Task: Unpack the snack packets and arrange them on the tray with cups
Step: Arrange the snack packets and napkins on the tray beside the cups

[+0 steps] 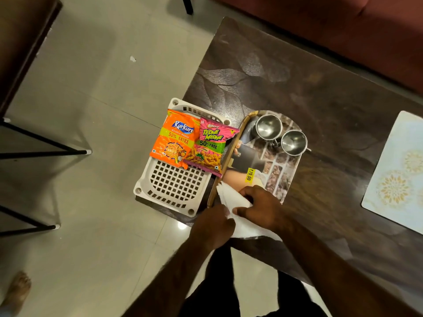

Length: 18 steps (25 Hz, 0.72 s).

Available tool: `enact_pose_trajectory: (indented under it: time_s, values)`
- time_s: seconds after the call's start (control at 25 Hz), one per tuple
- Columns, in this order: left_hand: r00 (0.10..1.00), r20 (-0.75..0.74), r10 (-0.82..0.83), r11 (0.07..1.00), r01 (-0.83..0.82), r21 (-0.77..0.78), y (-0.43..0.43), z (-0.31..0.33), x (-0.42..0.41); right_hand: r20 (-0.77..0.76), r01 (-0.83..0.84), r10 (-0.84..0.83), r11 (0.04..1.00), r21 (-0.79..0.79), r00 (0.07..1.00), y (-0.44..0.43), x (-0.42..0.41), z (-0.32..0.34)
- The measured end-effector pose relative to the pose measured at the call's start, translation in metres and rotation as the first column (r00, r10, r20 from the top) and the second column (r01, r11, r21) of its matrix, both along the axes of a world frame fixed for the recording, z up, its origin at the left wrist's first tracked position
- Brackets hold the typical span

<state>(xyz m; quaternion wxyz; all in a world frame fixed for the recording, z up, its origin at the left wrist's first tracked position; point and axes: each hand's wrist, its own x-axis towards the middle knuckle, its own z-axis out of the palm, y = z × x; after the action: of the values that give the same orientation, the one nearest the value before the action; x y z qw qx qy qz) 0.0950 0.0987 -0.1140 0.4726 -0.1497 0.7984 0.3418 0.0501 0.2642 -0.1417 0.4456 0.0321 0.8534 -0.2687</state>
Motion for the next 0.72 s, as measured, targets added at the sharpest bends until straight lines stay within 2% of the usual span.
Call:
enact_pose_trajectory:
  time_s: [0.16,0.24,0.32,0.44,0.52,0.72]
  values:
    - [0.998,-0.061,0.002,0.999,-0.005,-0.049,-0.006,0.002,-0.003,0.046,0.050,-0.048,0.997,-0.056,0.998,0.001,-0.004,0.008]
    - [0.986,-0.138,0.096,0.992,-0.107,-0.073,-0.012,0.004,-0.007,0.104,0.178,-0.163,0.973,-0.145,0.981,0.000,-0.008,0.014]
    - [0.951,-0.176,0.255,0.967,-0.256,0.019,-0.022,0.007,-0.011,0.180,0.306,-0.265,0.915,-0.262,0.947,-0.004,-0.013,0.024]
    - [0.867,-0.038,0.497,0.848,-0.477,0.231,-0.041,0.013,-0.014,0.269,0.411,-0.323,0.820,-0.398,0.907,-0.018,-0.020,0.037]
    - [0.799,0.020,0.601,0.758,-0.578,0.303,-0.057,0.015,-0.013,0.316,0.464,-0.352,0.773,-0.433,0.881,-0.033,-0.022,0.041]
    - [0.629,-0.058,0.775,0.619,-0.736,0.274,-0.105,0.018,-0.010,0.333,0.475,-0.356,0.777,-0.414,0.873,-0.054,-0.024,0.039]
